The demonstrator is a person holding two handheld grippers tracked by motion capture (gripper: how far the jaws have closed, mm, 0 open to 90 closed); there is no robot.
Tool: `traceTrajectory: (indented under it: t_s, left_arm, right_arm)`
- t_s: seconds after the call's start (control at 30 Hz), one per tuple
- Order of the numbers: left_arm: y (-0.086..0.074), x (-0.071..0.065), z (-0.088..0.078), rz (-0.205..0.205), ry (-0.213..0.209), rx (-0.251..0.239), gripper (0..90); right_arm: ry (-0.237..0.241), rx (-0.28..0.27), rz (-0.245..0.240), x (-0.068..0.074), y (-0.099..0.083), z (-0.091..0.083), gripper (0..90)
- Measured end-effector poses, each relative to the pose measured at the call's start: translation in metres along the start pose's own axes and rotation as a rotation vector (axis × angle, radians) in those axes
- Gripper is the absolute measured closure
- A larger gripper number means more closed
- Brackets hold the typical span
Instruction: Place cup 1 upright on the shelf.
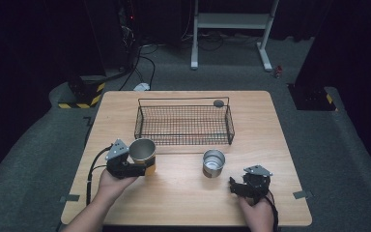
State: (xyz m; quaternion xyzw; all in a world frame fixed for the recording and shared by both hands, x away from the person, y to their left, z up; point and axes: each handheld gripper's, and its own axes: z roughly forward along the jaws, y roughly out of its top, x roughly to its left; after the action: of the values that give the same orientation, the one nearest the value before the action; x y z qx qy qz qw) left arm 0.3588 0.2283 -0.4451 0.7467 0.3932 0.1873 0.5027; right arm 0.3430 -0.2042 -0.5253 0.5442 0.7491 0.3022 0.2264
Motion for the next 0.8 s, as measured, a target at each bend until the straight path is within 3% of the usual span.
traceTrajectory:
  t_s: [0.27,0.43,0.53,0.8]
  left_arm:
    - [0.014,0.006,0.007,-0.019,-0.002,-0.005,14.7]
    - [0.022,0.007,0.011,-0.008,0.0,-0.001,14.7]
    - [0.03,0.01,0.014,-0.035,-0.006,-0.017,14.7]
    - [0.052,0.012,0.024,-0.026,-0.001,-0.036,14.7]
  right_arm:
    - [0.0,0.0,0.0,0.0,0.0,0.0,8.8]
    - [0.0,0.0,0.0,0.0,0.0,0.0,8.8]
    - [0.0,0.0,0.0,0.0,0.0,0.0,8.8]
    - [0.0,0.0,0.0,0.0,0.0,0.0,8.8]
